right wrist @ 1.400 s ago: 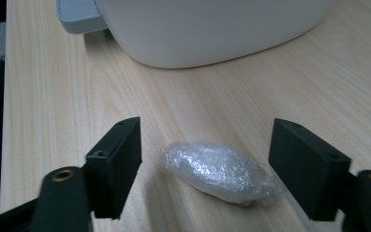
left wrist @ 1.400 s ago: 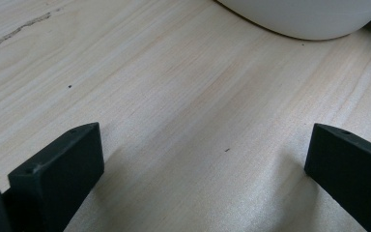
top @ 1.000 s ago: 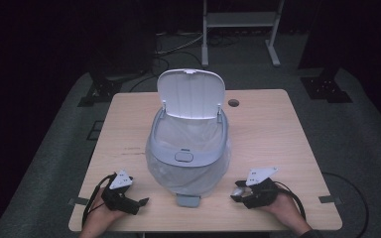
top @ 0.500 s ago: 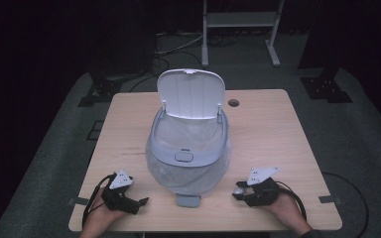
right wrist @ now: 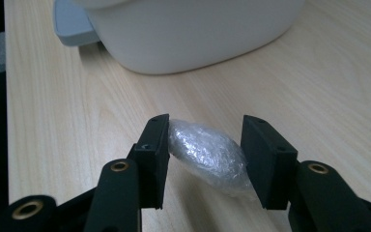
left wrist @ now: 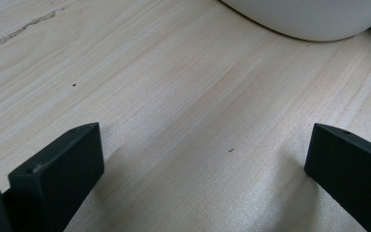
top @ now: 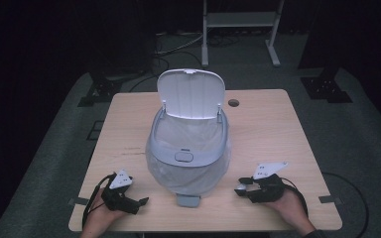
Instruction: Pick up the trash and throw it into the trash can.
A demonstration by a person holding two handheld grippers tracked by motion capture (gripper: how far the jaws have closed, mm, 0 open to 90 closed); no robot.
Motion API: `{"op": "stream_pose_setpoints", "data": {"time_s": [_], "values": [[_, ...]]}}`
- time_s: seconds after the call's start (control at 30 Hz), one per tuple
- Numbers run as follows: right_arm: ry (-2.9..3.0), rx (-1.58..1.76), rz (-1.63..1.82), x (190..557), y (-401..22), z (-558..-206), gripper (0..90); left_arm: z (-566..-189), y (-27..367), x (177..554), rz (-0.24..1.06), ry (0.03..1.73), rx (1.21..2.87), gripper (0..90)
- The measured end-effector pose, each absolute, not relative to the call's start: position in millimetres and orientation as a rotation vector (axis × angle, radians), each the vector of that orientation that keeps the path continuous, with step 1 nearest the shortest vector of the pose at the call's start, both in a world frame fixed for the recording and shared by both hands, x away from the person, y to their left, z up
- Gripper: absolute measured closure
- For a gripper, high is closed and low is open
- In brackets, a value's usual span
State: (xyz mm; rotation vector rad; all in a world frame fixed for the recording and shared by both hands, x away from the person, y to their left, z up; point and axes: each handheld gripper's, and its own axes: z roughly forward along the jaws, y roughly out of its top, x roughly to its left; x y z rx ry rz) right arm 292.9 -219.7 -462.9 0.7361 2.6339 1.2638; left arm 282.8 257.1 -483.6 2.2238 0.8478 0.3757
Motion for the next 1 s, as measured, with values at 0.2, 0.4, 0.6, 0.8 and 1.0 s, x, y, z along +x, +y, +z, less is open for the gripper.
{"op": "stream_pose_setpoints", "data": {"time_s": [0.2, 0.4, 0.6, 0.8, 1.0], "values": [[2.619, 0.748, 1.295, 293.3, -223.1, -458.2, 53.4, -483.6, 257.1, 282.8, 0.376, 0.848, 2.224, 0.0], [2.604, 0.763, 1.349, 293.0, -226.5, -451.0, 53.4, -483.6, 257.1, 282.8, 0.376, 0.848, 2.224, 0.0], [2.603, 0.761, 1.366, 292.9, -227.8, -446.5, 53.3, -483.6, 257.1, 282.8, 0.376, 0.848, 2.224, 0.0], [2.597, 0.757, 1.395, 292.5, -229.5, -440.7, 53.2, -483.6, 257.1, 282.8, 0.376, 0.848, 2.224, 0.0], [2.587, 0.747, 1.42, 292.7, -230.9, -435.6, 53.2, -483.6, 257.1, 282.8, 0.376, 0.848, 2.223, 0.0]]}}
